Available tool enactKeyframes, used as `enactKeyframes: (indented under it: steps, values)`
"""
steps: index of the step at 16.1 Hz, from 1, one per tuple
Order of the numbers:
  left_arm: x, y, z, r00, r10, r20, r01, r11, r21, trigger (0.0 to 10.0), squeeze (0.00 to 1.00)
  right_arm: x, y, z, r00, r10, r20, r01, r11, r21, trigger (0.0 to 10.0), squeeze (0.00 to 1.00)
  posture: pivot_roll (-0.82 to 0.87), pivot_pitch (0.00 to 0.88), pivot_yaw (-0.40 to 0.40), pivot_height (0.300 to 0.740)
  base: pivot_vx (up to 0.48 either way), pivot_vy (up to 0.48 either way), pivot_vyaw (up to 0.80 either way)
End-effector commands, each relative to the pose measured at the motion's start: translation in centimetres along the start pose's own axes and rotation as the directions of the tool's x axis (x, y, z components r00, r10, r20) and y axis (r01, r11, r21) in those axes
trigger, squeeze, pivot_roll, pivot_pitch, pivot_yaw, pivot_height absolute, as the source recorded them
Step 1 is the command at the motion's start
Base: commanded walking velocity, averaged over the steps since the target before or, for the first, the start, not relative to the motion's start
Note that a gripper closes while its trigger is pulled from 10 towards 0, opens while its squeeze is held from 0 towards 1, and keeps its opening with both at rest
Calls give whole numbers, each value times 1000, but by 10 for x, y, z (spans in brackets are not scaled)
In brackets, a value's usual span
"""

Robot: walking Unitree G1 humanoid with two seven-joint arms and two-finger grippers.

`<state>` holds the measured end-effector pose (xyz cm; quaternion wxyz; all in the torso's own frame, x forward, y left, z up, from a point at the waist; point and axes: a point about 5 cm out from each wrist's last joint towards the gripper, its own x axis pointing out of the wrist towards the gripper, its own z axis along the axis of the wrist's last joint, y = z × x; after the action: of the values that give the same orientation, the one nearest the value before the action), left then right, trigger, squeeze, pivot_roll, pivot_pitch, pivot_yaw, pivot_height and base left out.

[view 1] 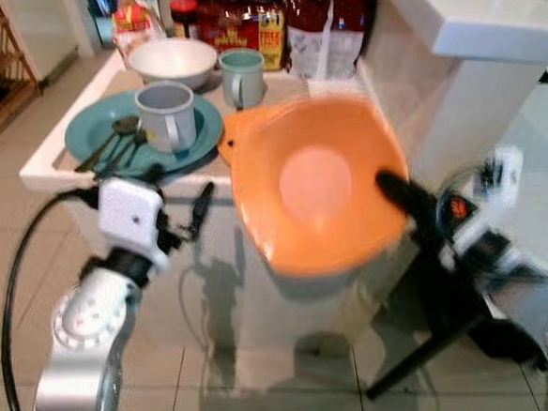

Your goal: Setting the table

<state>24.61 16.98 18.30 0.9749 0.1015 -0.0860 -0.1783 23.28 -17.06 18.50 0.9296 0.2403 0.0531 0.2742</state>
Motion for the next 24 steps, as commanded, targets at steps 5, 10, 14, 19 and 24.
enactKeyframes:
  steps: [5, 10, 14, 19, 24]
  values:
    - [2, -24, -4, 999, -52, 12, 53, 997, -60, 10000, 0, -12, -2, 3, 995, -5, 95, 14, 995, -97, 10000, 0, 37, 44, -67, 740, 0, -266, 0]
    - [12, -25, -3, 1000, 3, -6, -3, 999, -47, 10000, 0, -9, -5, 0, 985, -74, 155, 88, 992, -86, 10000, 0, 33, 46, -60, 740, 0, -450, 0]
    - [19, -29, -3, 999, 32, -16, -33, 999, -33, 10000, 0, -9, -2, -6, 985, -80, 155, 96, 991, -94, 10000, 0, 31, 52, -57, 740, 0, -457, 0]
    - [20, -31, -2, 999, 33, -14, -33, 999, -17, 10000, 0, -11, -1, -7, 985, -62, 158, 77, 993, -93, 10000, 0, 28, 45, -56, 740, 0, -458, 0]
    - [32, -29, 2, 998, 62, 0, -62, 998, 5, 10000, 0, -13, -22, 9, 920, -257, 295, 270, 963, -6, 10000, 0, 22, 31, -44, 740, 0, -455, 266]
